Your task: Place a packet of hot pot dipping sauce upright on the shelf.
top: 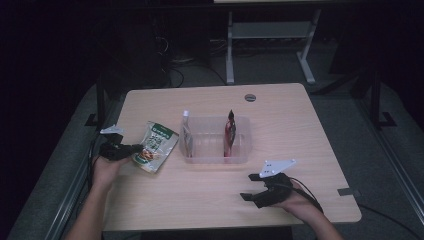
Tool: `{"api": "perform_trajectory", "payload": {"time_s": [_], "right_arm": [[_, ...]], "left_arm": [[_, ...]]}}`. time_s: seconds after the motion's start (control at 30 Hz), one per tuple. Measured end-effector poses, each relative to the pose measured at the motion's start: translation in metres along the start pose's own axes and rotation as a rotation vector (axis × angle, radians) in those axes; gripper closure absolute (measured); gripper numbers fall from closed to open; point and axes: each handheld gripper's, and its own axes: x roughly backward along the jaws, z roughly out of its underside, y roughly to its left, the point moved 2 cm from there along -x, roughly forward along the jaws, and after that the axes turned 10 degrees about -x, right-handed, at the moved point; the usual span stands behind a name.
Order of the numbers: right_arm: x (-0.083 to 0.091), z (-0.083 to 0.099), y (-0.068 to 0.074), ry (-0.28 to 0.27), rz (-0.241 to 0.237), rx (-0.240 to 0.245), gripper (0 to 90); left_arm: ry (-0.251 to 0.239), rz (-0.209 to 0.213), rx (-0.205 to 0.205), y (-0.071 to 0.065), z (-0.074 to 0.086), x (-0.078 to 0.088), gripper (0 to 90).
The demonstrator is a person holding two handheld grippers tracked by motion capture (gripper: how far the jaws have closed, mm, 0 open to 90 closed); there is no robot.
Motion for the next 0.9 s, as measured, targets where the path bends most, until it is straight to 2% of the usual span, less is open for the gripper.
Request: {"api": "perform_trajectory", "payload": {"time_s": [0.13, 0.27, 0.3, 0.37, 0.5, 0.57, 0.73, 0.9], "right_arm": [[0.000, 0.000, 0.000, -0.001, 0.001, -0.003, 26.8], [0.000, 0.000, 0.000, -0.006, 0.002, -0.007, 26.8], [0.001, 0.000, 0.000, -0.006, 0.002, -0.011, 26.8], [0.001, 0.000, -0.001, -0.008, 0.001, -0.013, 26.8], [0.001, 0.000, -0.001, -0.014, 0.003, -0.015, 26.8], [0.002, 0.000, -0.002, -0.017, 0.004, -0.018, 26.8], [0.002, -0.001, -0.002, -0.027, 0.001, -0.022, 26.8], [0.002, -0.002, -0.003, -0.030, -0.009, -0.030, 26.5]], "left_arm": [[-0.004, -0.001, 0.003, 0.000, 0.003, 0.012, 90.0], [0.017, 0.000, -0.008, -0.003, 0.006, 0.025, 90.0], [0.010, 0.000, 0.001, -0.005, 0.007, 0.027, 90.0], [0.025, 0.005, -0.013, -0.008, 0.009, 0.033, 90.0], [0.019, 0.026, -0.014, -0.019, 0.013, 0.046, 90.0], [0.025, 0.041, -0.036, -0.024, 0.016, 0.054, 90.0], [0.016, 0.068, -0.061, -0.042, 0.023, 0.070, 90.0], [0.009, 0.107, -0.092, -0.061, 0.027, 0.079, 90.0]]}}
